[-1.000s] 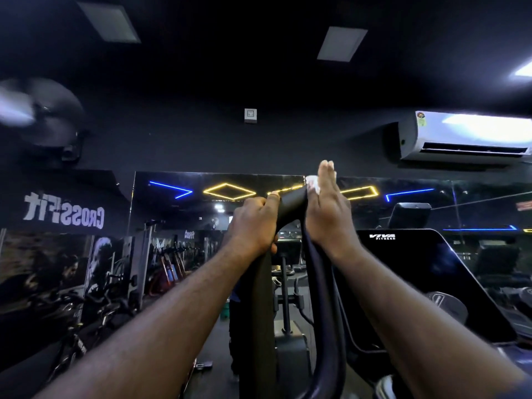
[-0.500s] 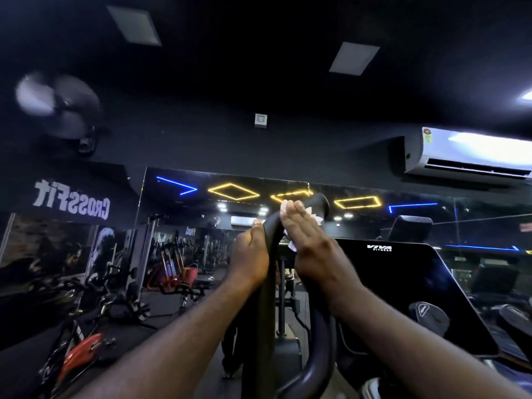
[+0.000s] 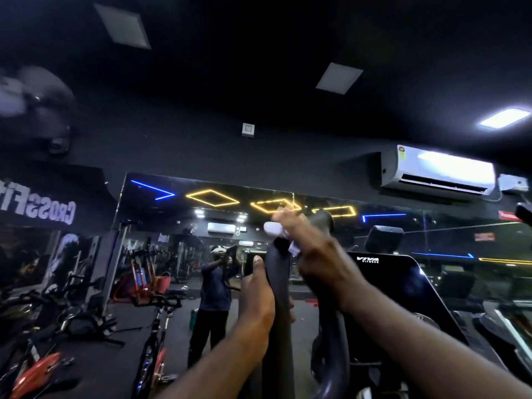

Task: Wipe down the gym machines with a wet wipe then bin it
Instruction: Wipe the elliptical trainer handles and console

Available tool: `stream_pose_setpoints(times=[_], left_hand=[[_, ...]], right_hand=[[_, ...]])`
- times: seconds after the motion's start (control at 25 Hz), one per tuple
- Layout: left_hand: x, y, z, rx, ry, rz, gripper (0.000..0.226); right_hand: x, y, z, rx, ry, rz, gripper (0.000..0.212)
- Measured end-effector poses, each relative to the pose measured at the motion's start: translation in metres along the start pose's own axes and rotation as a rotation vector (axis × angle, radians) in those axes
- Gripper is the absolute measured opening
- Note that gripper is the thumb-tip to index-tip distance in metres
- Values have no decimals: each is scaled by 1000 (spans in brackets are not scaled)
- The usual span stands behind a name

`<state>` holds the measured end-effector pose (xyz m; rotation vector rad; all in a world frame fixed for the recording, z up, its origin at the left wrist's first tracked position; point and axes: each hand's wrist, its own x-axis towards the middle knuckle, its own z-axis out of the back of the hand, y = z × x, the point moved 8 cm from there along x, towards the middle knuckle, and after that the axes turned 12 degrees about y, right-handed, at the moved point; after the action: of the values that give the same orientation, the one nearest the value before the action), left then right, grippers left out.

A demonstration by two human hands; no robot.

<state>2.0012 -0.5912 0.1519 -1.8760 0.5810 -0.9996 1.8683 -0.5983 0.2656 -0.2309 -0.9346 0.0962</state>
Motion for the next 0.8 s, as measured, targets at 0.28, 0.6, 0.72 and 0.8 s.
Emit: stream_pose_setpoints(times=[0.28, 0.6, 0.72, 0.8], left_hand=[[20, 2, 37, 105, -17, -100, 74], [51, -97, 42, 90, 159, -127, 63], [59, -94, 38, 98, 193, -101, 72], [58, -80, 38, 133, 227, -59, 74]], right_hand=[[-21, 9, -41, -196, 66, -162, 57], [45, -29, 33, -239, -129, -319, 19], [9, 21, -45, -257, 19, -130, 45], [-14, 51, -65, -282, 208, 69, 47]])
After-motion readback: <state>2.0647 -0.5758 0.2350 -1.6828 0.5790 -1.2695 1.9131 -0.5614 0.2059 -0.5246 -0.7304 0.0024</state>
